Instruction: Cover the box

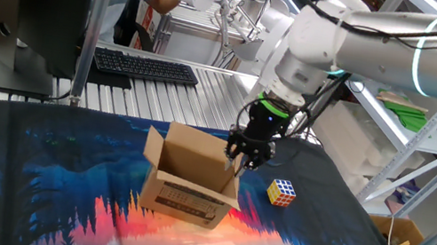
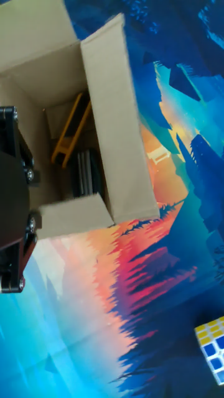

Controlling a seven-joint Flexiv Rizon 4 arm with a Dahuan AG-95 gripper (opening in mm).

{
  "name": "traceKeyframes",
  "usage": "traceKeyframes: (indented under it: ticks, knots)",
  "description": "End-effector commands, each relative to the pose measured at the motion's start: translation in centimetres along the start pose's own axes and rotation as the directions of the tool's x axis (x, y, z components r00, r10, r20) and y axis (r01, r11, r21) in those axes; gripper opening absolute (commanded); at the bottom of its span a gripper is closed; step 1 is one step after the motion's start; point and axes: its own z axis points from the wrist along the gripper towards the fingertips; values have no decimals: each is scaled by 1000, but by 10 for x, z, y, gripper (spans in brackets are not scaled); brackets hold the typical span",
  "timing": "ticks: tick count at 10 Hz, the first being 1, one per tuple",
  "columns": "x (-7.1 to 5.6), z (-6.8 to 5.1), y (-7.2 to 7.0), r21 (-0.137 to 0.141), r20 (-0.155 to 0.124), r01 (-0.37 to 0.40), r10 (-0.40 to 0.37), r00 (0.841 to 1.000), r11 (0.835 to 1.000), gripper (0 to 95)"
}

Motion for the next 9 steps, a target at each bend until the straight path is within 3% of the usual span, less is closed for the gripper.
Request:
traceKeyframes:
  ticks: [1, 3, 4, 7, 9]
  knots:
    - [-1, 7, 5, -15, 5, -16, 16, 1000, 1000, 380]
    - [-1, 15, 11, -26, 11, -22, 23, 1000, 999, 380]
    - [0, 22, 17, -35, 22, -37, 38, 999, 999, 190]
    - [-1, 40, 25, -55, 42, -43, 45, 998, 998, 190]
    - [-4, 46, 26, -50, 51, -11, 13, 999, 999, 190]
